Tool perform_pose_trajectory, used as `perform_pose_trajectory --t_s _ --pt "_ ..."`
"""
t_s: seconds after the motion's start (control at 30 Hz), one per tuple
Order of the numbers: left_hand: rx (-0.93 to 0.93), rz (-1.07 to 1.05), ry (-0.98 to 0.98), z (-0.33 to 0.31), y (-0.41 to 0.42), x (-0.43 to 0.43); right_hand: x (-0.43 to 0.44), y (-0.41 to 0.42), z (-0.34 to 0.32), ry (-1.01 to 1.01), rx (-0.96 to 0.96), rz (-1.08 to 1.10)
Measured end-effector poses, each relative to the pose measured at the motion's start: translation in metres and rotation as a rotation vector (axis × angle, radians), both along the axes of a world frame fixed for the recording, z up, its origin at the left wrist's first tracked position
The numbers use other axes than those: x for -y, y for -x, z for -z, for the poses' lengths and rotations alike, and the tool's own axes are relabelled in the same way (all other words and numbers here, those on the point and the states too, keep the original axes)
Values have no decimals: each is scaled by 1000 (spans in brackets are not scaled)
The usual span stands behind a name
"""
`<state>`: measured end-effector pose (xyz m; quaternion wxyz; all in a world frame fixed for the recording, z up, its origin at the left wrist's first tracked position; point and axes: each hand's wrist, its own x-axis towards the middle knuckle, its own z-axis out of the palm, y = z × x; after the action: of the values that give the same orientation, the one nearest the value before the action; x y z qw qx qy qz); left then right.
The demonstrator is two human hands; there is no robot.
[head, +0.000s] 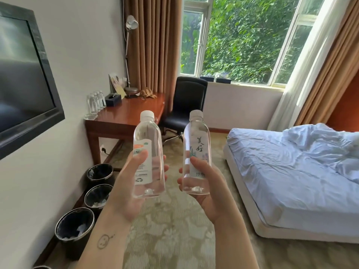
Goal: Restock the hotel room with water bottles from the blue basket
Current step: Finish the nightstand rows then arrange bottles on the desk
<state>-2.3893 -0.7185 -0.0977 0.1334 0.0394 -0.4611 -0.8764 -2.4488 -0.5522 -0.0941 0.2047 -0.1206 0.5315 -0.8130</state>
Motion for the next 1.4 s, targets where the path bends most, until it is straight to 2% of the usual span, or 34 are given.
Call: perform_pose_trajectory --t_s 0.23,0.67,1.07,1.4 --pt "24 2 -12 4 53 26 26 53 4 12 5 -16" --pt "-32 29 147 -24 194 122 121 187 -18 57 -61 22" --pt "14 78 130 -11 292 210 203 277 -8 92 -5 68" --pt "-8 61 128 0 398 233 226 385 -3 50 -16 33"
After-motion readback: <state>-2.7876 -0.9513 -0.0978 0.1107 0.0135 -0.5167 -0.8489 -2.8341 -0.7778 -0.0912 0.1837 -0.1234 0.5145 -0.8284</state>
